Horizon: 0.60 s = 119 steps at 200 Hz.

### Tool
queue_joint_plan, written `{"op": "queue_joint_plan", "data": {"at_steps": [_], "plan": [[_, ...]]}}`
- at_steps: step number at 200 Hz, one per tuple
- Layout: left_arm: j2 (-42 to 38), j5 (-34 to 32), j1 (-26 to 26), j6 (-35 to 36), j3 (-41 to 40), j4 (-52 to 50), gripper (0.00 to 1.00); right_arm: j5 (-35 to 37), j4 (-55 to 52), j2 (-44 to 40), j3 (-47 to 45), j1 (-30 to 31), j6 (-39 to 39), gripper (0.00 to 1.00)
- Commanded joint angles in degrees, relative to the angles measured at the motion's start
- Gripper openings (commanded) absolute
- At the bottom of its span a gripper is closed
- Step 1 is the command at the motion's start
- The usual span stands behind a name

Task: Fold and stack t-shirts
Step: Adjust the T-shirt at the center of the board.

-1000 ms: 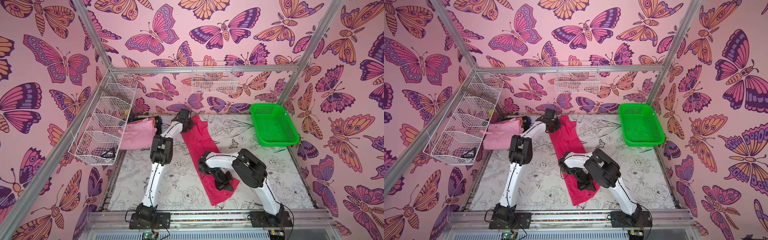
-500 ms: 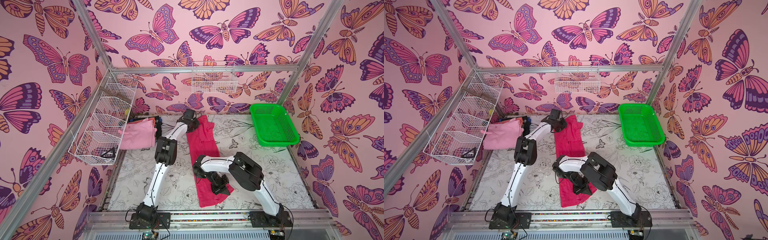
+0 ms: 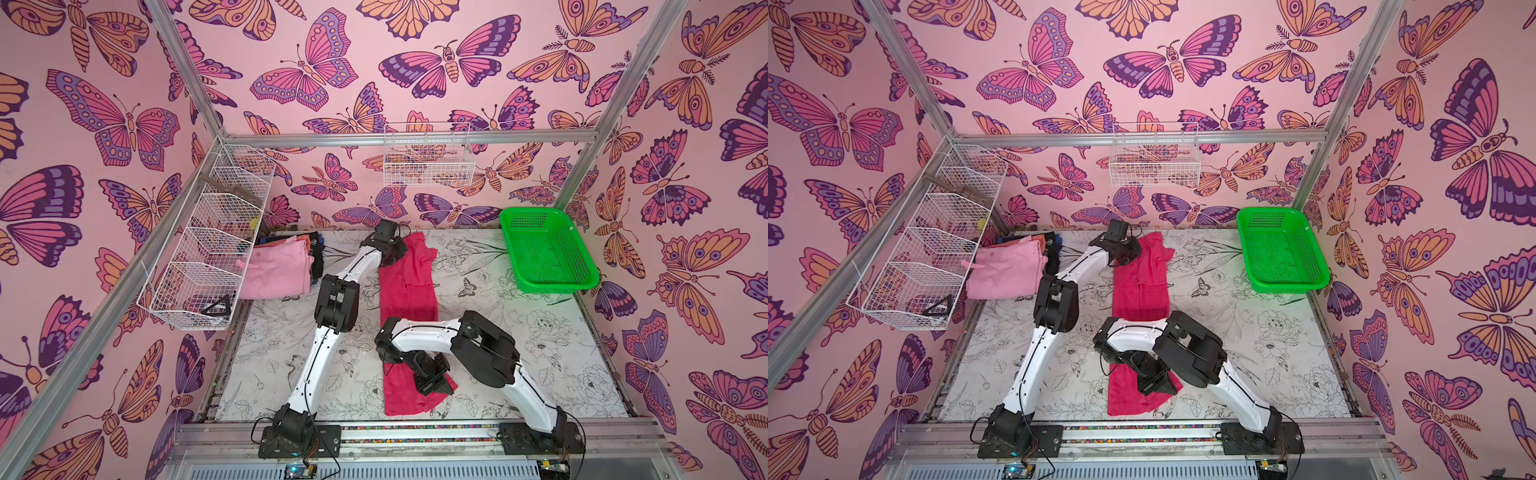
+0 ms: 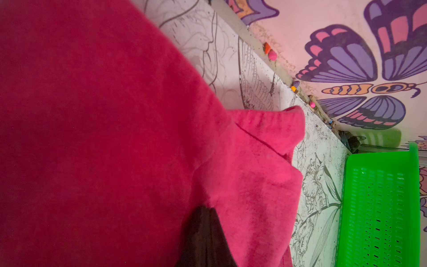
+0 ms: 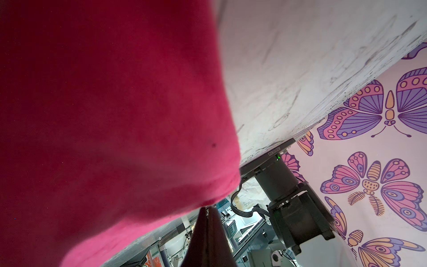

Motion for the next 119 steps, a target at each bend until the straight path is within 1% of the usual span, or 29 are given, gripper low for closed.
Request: {"op": "queue_joint_plan", "data": {"at_steps": [1, 119], "plan": [[5.31, 2.85, -2.11, -0.37, -1.16, -7.97, 0.00, -4.74, 3.83, 3.98, 0.44, 1.60, -5.76, 0.00], [6.11, 3.60, -3.13, -0.98, 0.24, -7.98, 0.00, -5.18, 2.71, 5.06, 2.61, 2.63, -6.15, 0.00]]}}
